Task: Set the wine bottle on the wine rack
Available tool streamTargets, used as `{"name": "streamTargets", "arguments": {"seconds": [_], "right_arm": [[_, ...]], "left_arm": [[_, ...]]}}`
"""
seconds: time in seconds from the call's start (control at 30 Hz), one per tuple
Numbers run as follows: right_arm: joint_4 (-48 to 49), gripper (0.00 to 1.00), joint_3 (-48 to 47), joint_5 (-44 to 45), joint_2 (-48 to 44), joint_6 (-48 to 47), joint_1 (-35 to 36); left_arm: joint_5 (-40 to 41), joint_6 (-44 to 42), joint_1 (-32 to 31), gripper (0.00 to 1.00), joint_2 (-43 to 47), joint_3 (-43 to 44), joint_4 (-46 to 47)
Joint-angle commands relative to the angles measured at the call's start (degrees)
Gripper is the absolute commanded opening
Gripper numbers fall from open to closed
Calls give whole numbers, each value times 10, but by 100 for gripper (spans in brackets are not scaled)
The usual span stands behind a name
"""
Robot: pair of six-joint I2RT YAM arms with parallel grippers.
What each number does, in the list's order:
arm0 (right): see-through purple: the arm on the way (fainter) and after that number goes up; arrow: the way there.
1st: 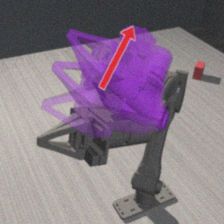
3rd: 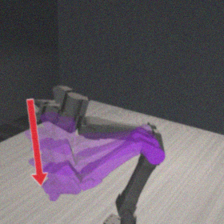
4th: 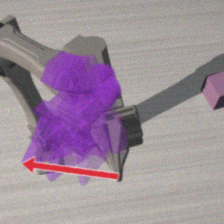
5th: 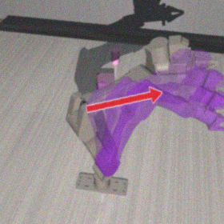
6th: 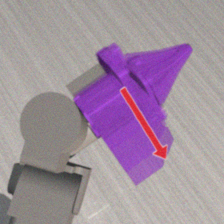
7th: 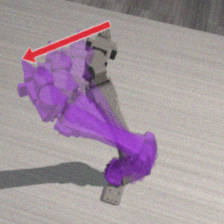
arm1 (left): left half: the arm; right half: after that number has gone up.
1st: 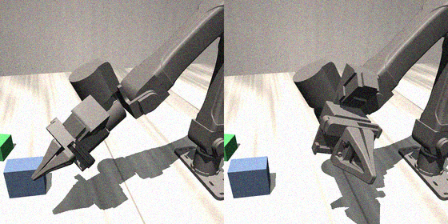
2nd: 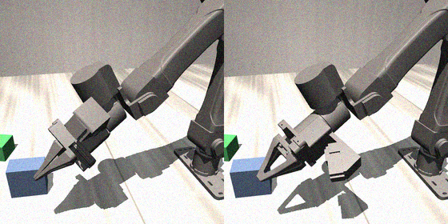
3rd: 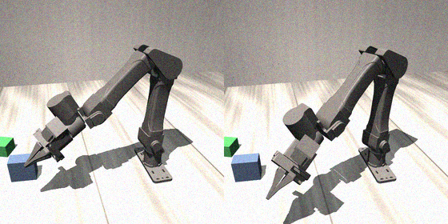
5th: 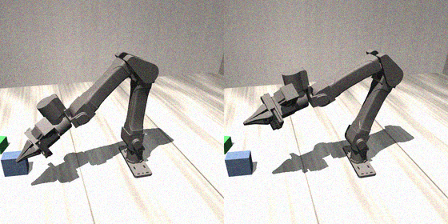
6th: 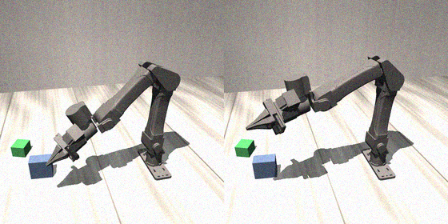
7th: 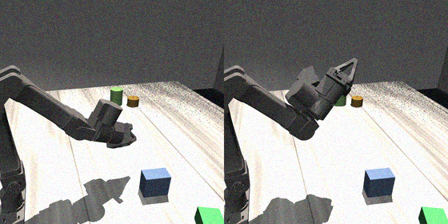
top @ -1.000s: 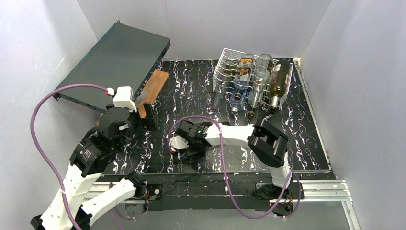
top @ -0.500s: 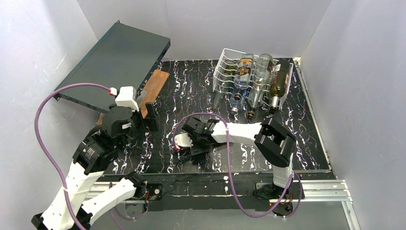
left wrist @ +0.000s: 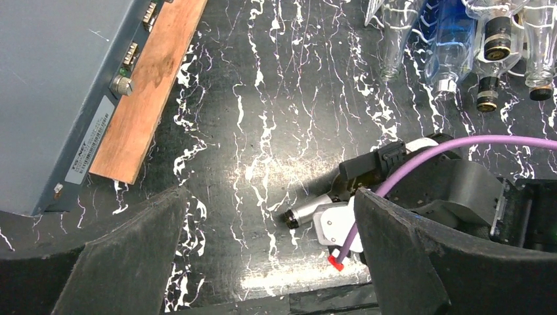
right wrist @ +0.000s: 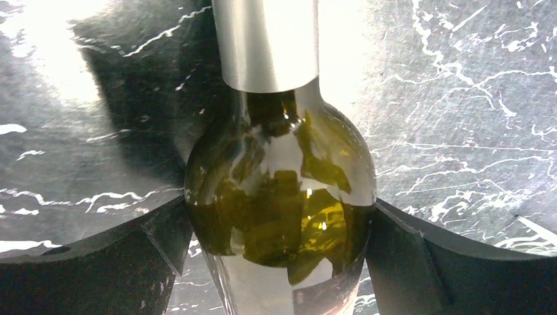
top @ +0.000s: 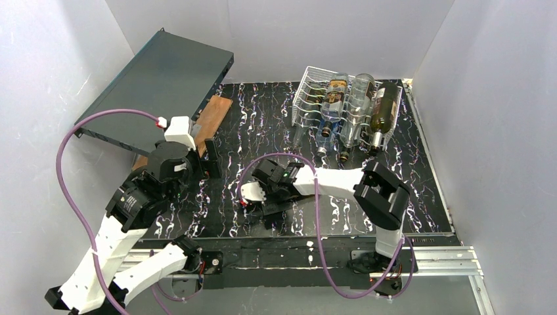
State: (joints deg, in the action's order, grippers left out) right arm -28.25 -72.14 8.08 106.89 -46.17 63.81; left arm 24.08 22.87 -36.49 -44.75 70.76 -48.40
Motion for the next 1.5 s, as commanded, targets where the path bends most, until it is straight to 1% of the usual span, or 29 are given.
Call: {"name": "streamTargets", "arguments": {"seconds": [0.0,0.2,0.43,0.57,0.67,0.73,0.83,0.9,0.97,1.07,1.13,1.17,1.23,1.37,1.47], "right_arm": [[-5,98,26,-36,-56,35,2],[72,98,77,-54,-144,74,-2],[74,98,105,-42,-205,106,-4],[107,98,154,-38,-277,158,-12],[144,98,202,-19,-339,211,-30],[166,98,230,-8,-386,256,-60],[218,99,276,32,-460,377,-121],[242,98,298,53,-501,427,-154],[248,98,310,102,-527,477,-167],[252,98,316,117,-552,511,-176],[252,98,318,114,-568,519,-177],[250,98,319,118,-579,525,-178],[250,98,328,138,-605,540,-177],[261,98,349,200,-652,585,-179],[247,98,345,226,-661,602,-179]], "left_arm": [[5,8,1,98,-1,3,2],[7,12,2,98,8,-6,13],[-16,17,1,98,-11,-11,16],[-55,18,1,98,-29,-35,28],[-107,16,1,98,-56,-53,45],[-132,10,1,98,-82,-62,59],[-160,-2,2,98,-136,-65,88],[-185,-20,1,98,-186,-68,123],[-199,-42,1,98,-245,-53,156],[-215,-75,1,98,-340,-23,195],[-236,-80,1,98,-391,13,191],[-265,-82,1,98,-409,18,200],[-295,-93,1,98,-447,18,226],[-320,-102,2,98,-496,3,259],[-340,-97,1,98,-522,2,268]]}}
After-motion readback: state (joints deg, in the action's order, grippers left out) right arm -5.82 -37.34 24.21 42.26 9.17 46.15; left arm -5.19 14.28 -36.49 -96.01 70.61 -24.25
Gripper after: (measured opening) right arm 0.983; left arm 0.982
